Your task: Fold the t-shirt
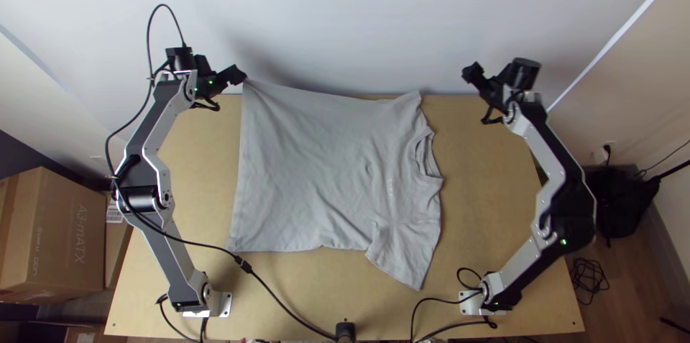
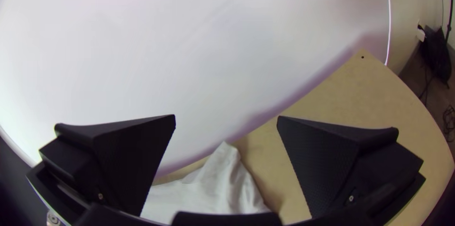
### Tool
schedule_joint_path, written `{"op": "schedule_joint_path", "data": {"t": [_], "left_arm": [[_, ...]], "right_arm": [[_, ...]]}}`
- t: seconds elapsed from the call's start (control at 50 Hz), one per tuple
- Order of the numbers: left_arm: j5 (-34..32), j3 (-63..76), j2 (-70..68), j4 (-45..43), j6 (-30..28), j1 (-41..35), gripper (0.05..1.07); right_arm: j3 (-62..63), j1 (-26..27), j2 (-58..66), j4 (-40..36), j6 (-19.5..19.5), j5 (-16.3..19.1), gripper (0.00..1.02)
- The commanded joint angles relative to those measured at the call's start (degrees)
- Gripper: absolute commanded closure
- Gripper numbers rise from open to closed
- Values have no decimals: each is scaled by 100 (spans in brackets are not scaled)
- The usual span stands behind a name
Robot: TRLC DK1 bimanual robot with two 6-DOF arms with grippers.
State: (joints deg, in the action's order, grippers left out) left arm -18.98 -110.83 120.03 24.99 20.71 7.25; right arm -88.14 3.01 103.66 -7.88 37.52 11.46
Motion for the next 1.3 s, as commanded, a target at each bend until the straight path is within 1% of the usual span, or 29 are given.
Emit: {"op": "schedule_joint_path", "data": {"t": [0.0, 0.04, 0.12, 0.18, 0.22, 0.28, 0.34, 0.38, 0.44, 0.52, 0.54, 0.58, 0.62, 0.66, 0.74, 0.8, 0.82, 0.84, 0.92, 1.04, 1.08, 1.2, 1.28], "left_arm": [[-413, -123, -146, 208, 627, 242, 9], [-712, -123, -146, 287, 856, 321, 9], [-1696, -123, -58, 480, 1427, 488, 9], [-2048, -123, 29, 524, 1858, 594, 9], [-2180, -88, 38, 586, 1902, 629, 9], [-2180, 26, -32, 630, 1823, 655, 9], [-2162, 254, -234, 630, 1656, 699, 9], [-2127, 404, -401, 603, 1585, 734, 9], [-1943, 650, -691, 568, 1374, 796, 9], [-1758, 1072, -1157, 471, 988, 910, 9], [-1723, 1186, -1289, 436, 909, 937, 9], [-1679, 1397, -1535, 375, 715, 1016, 10], [-1679, 1582, -1763, 357, 575, 1112, 10], [-1679, 1793, -2001, 340, 390, 1191, 10], [-1626, 2276, -2458, 234, 100, 1332, 9], [-1573, 2627, -2818, 234, -129, 1376, 10], [-1556, 2742, -2950, 234, -199, 1394, 10], [-1547, 2856, -3073, 234, -260, 1402, 10], [-1547, 3260, -3609, 234, -357, 1455, 10], [-1556, 3761, -4374, 304, -366, 1394, 10], [-1556, 3911, -4638, 340, -357, 1306, 10], [-1556, 4086, -5218, 454, -269, 1016, 10], [-1512, 4051, -5429, 471, -120, 787, 10]], "right_arm": [[376, 130, -786, -267, 177, 190, 4], [543, 156, -1040, -337, 177, 260, 4], [851, 227, -1550, -522, 177, 400, 4], [1115, 236, -1937, -706, 142, 488, 4], [1308, 244, -2183, -768, 107, 559, 4], [1642, 244, -2570, -926, 19, 664, 4], [1879, 244, -2904, -1260, 10, 752, 4], [2020, 244, -3132, -1585, 10, 928, 4], [2222, 280, -3431, -1954, 10, 1121, 6], [2459, 280, -3774, -2517, -8, 1253, 7], [2521, 280, -3844, -2719, -95, 1323, 7], [2618, 271, -3976, -3141, -421, 1394, 8], [2670, 253, -4055, -3589, -816, 1394, 12], [2802, 244, -4134, -3826, -1062, 1394, 13], [3118, 288, -4345, -4046, -1396, 1394, 13], [3409, 447, -4477, -4116, -1511, 1394, 11], [3496, 517, -4495, -4169, -1519, 1394, 6], [3567, 561, -4495, -4213, -1537, 1394, 3], [3707, 622, -4389, -4503, -1880, 1394, 5], [3874, 587, -4266, -4925, -1906, 1402, 9], [3980, 473, -4292, -4925, -1985, 1402, 9], [4261, 148, -4398, -4934, -2047, 1402, 9], [4419, 104, -4284, -4978, -2020, 1411, 10]]}}
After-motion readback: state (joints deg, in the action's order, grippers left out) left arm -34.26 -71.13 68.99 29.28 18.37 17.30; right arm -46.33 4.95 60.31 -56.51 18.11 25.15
